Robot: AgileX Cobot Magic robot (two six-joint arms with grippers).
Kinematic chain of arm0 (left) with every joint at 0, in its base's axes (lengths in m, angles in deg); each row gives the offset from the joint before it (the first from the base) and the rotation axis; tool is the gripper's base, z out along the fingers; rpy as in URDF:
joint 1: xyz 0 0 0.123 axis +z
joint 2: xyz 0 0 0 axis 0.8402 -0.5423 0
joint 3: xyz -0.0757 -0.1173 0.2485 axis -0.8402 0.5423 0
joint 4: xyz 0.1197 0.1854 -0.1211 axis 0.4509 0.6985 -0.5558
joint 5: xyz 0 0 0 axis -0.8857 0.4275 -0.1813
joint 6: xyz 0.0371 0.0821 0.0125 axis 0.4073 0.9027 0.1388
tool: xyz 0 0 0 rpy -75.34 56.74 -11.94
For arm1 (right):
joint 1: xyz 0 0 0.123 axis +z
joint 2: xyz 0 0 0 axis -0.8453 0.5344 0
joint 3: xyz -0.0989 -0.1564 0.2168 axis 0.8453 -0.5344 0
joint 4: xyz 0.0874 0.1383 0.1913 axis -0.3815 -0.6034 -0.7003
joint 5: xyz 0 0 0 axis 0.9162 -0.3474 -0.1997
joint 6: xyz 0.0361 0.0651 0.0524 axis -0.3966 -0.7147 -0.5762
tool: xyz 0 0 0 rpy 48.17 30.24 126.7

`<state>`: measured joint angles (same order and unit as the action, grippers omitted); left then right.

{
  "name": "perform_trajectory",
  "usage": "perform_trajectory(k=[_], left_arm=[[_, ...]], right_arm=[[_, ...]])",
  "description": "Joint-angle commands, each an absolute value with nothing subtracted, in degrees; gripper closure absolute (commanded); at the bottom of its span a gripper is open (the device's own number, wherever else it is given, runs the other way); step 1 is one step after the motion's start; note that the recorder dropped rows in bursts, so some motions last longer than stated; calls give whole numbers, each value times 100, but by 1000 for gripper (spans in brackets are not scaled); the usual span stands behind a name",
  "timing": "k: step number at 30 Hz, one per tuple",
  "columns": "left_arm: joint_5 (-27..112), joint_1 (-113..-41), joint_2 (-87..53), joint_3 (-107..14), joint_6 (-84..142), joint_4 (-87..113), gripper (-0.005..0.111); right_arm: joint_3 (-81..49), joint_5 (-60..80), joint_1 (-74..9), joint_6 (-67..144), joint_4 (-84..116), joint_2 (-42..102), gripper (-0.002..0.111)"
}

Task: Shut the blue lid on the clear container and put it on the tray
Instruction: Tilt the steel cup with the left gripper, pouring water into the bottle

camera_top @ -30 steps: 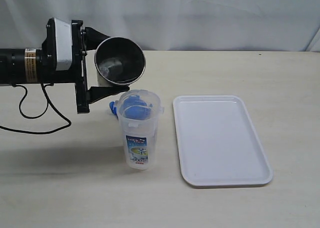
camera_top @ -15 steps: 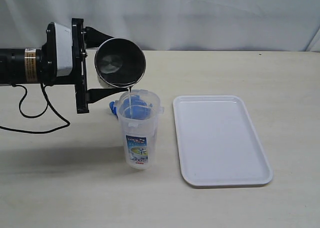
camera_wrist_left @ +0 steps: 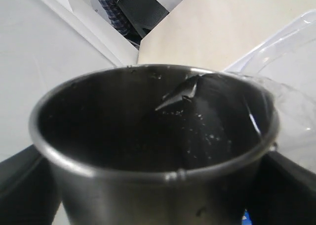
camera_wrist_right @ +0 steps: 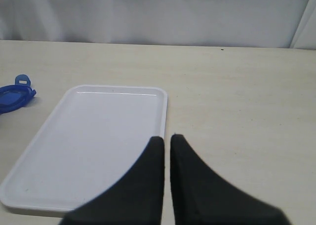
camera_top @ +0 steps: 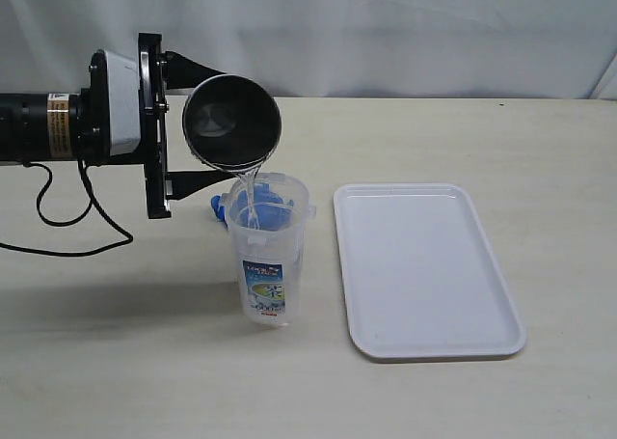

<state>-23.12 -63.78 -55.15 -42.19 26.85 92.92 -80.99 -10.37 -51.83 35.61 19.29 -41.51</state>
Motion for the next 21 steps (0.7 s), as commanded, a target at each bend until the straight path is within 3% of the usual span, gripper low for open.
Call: perform_trajectory(k=[1,21], left_arm=[[-2744,-6392,-5376,-4256,2806,9001,107],[-2744,-6392,-5376,-4256,3260,8992,107]], right_arm=[[-8119,-1022,-5230,3548,1969,-4174,104],[-8119,-1022,-5230,3548,1969,-4174,104]])
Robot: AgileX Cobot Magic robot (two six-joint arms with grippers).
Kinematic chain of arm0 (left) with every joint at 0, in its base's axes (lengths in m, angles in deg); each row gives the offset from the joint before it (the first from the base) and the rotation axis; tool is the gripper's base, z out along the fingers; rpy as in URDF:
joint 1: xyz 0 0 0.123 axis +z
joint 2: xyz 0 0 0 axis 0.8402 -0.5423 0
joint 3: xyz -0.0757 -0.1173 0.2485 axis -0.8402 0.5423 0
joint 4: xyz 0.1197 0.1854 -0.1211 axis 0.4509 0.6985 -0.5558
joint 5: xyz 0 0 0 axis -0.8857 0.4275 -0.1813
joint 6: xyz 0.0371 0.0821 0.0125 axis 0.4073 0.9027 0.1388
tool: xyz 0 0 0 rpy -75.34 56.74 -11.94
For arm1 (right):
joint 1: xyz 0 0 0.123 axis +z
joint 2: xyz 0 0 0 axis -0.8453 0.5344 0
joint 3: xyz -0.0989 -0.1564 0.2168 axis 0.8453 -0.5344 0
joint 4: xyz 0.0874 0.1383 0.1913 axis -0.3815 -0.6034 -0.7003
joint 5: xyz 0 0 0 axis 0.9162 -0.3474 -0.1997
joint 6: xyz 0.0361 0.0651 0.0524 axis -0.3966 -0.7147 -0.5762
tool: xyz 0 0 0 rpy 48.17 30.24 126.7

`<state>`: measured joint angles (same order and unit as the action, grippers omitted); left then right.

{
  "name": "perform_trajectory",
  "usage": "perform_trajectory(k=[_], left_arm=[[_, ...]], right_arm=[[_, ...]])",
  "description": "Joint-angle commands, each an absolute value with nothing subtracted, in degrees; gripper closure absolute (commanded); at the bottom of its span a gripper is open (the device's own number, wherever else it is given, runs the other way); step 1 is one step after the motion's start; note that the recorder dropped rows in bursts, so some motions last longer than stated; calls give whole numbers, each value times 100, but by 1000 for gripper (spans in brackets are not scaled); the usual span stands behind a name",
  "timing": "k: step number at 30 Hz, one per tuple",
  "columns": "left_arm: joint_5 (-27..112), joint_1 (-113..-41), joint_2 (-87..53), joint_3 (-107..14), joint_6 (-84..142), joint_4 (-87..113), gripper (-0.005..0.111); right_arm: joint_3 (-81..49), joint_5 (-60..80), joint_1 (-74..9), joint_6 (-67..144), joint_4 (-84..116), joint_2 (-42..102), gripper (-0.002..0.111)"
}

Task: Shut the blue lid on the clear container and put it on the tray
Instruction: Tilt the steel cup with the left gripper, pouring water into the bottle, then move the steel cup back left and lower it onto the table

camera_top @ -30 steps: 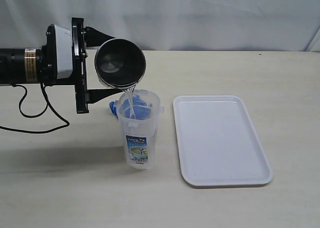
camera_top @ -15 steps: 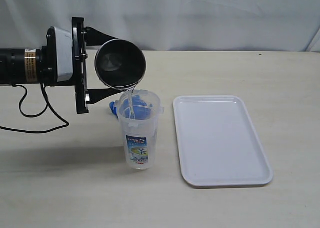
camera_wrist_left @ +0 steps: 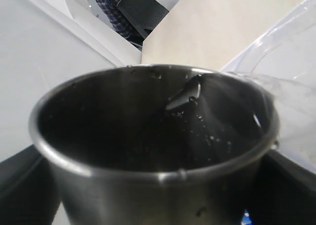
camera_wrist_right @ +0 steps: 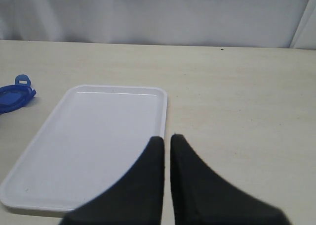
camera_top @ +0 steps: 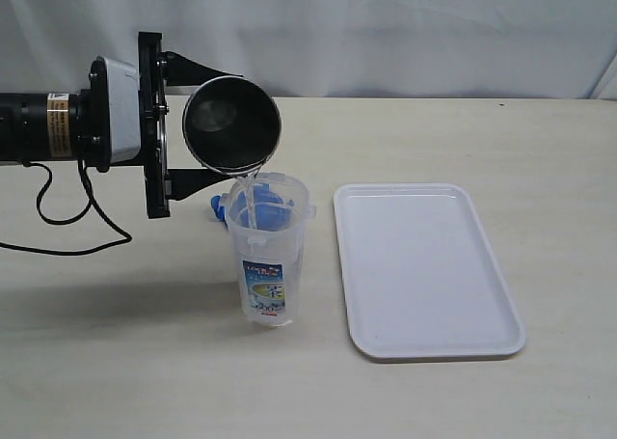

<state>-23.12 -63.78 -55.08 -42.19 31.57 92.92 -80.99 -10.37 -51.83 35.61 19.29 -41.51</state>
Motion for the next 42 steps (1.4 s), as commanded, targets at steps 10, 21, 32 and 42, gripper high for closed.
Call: perform_trajectory(k=[10,21,32,42], left_arm=[[-2744,-6392,-5376,-4256,2725,8992,107],[-2744,-6381,-5376,-4256,1704,8836,107],[-2185,-6381,-5443,-4256,542,6934,107],[-1951,-6381,-6238,-4553,565,4777,107]], right_arm=[[-8119,-1022,-5230,3548,1969,-4174,104],[-8119,-1022,-5230,3548,1969,-4174,104],[-8119,-1022,-5230,3548,1969,-4174,104],[-8119,-1022,-5230,3548,1969,-4174,104]])
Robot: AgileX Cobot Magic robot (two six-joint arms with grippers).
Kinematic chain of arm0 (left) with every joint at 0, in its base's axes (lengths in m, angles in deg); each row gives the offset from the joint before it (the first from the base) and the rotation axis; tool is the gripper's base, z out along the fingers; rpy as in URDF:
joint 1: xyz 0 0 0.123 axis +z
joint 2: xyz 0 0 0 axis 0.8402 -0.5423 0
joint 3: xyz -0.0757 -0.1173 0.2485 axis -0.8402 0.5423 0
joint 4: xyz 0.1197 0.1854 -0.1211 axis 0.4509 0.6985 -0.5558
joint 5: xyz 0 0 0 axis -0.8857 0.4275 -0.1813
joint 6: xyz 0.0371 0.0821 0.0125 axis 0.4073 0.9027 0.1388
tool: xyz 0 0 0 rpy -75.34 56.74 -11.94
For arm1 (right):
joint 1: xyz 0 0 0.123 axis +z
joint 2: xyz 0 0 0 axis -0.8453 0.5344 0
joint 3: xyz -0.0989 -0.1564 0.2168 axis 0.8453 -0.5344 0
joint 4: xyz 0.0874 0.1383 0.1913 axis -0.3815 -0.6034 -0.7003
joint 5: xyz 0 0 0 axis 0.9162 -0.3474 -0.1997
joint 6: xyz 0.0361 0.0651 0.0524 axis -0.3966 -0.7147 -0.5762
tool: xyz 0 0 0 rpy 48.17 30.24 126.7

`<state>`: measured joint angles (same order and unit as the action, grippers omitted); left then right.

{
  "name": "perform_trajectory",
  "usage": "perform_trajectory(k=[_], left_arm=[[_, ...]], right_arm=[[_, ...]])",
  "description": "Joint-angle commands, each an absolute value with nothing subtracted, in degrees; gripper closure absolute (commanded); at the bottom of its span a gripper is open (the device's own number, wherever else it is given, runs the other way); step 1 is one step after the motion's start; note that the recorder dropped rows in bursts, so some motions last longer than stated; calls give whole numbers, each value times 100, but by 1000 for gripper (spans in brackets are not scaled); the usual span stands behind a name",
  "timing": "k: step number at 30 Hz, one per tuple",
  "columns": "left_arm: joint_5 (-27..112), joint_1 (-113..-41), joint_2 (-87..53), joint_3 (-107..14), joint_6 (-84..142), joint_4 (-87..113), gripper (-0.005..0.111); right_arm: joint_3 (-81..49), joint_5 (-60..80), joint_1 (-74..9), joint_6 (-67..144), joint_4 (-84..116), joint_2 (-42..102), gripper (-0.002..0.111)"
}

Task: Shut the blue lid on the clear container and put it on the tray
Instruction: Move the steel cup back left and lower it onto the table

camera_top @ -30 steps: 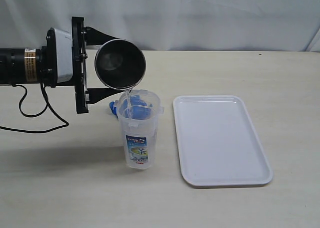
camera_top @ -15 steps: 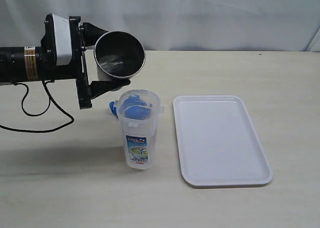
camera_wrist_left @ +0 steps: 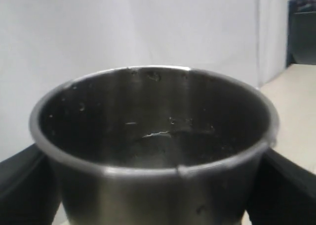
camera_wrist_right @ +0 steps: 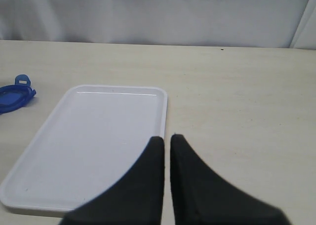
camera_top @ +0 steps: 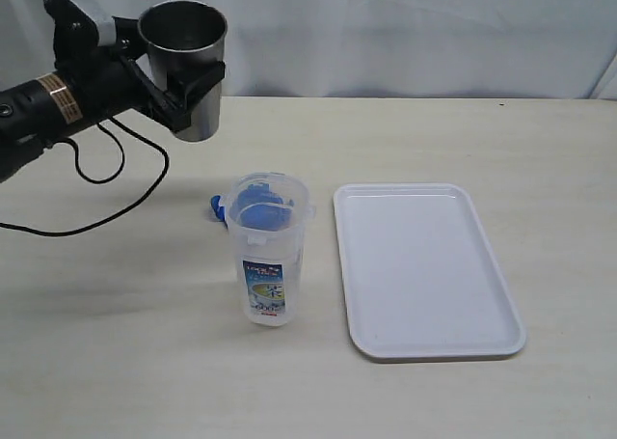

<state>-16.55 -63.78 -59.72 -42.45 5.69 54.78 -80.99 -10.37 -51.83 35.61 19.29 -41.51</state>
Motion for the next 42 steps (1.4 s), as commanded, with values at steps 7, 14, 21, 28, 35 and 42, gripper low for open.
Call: perform_trajectory(k=[7,14,21,28,35,42], left_arm=[[-1951,-6381,-7164,-5609,342,4791,107],[-1889,-6381,-8009,-6421,15,4791,107],[-1857,-6381,-8448,-6633,167,4556,107],[-1556,-6255,-8453,-6663,470,4097,107],[-1254,-6072,-8453,-6663,549,3999,107],[-1254,-6048,-8453,-6663,550,4053,107]], right_arm=[[-8119,-1022,-5230,3548,1969,-4174,104],[-8119,-1022,-5230,3548,1969,-4174,104],[-8119,-1022,-5230,3548,1969,-4174,104],[-8119,-1022,-5230,3548,1969,-4174,104],[-8119,-1022,-5230,3548,1969,-4174,104],[-8119,-1022,-5230,3548,1969,-4174,104]])
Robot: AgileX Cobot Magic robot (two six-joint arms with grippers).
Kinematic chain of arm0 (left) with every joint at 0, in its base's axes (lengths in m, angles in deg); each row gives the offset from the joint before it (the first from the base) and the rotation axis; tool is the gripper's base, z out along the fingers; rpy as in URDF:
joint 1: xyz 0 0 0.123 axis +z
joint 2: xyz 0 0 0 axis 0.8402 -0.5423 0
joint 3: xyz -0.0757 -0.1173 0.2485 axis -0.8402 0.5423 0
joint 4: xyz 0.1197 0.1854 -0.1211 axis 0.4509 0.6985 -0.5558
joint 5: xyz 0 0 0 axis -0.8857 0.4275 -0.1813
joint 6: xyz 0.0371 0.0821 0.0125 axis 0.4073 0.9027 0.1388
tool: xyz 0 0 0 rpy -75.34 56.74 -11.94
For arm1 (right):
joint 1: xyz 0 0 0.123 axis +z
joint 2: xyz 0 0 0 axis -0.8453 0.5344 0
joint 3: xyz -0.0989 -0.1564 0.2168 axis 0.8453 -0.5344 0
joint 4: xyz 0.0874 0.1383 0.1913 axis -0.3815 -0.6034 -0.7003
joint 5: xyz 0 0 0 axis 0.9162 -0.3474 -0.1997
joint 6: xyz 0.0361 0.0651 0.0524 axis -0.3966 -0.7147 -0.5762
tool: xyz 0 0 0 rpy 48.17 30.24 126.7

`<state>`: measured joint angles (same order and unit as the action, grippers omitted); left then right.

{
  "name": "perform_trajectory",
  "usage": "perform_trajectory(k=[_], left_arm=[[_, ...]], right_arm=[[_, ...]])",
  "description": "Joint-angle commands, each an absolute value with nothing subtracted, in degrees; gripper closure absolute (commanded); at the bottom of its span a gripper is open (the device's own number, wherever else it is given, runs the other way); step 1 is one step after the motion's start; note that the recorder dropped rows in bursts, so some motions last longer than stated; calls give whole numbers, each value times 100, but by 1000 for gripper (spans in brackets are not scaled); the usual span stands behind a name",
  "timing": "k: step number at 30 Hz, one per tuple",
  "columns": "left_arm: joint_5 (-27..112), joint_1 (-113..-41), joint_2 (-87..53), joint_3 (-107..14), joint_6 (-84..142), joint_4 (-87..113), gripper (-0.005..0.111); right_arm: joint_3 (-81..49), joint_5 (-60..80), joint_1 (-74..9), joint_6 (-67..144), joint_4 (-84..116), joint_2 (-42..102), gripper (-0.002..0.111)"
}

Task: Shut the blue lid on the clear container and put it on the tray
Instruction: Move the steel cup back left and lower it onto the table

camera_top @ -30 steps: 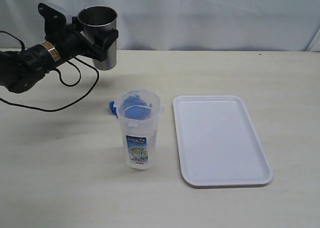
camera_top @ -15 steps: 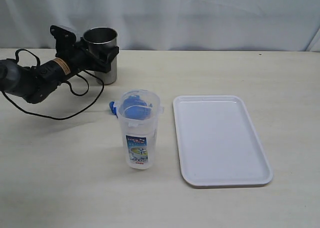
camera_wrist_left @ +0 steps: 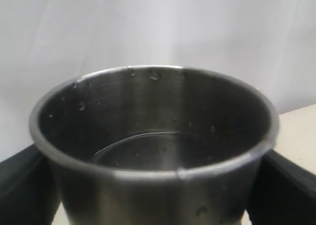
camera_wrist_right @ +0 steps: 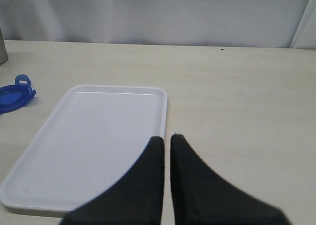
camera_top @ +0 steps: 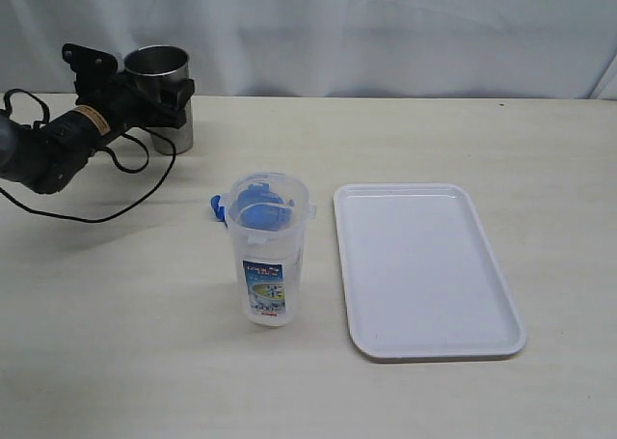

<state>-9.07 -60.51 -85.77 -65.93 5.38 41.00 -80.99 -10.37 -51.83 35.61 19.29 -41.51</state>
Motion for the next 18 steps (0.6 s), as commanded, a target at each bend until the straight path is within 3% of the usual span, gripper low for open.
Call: perform_trajectory(k=[1,8,10,13,15,18], left_arm=[[-1254,-6048,-8453,-6663,550,4053,107],[-916,-6048,-8453,-6663,550,4065,103],[-796,-6048,-8453,-6663,536,4065,86],[-786,-6048,-8453,-6663,446,4104,44],[-739,-6048,-8453,-6663,375,4104,29],[-589,-6048,-8453,-6663,209,4104,25]], right_arm=[[-8119,-1022,-5230,3548,1969,-4174,104],[-8119,-1022,-5230,3548,1969,-4174,104],[-8119,-1022,-5230,3548,1969,-4174,104],[-8119,-1022,-5230,3548,1969,-4174,104],[-8119,-1022,-5230,3548,1969,-4174,104],[-8119,-1022,-5230,3548,1969,-4174,104]])
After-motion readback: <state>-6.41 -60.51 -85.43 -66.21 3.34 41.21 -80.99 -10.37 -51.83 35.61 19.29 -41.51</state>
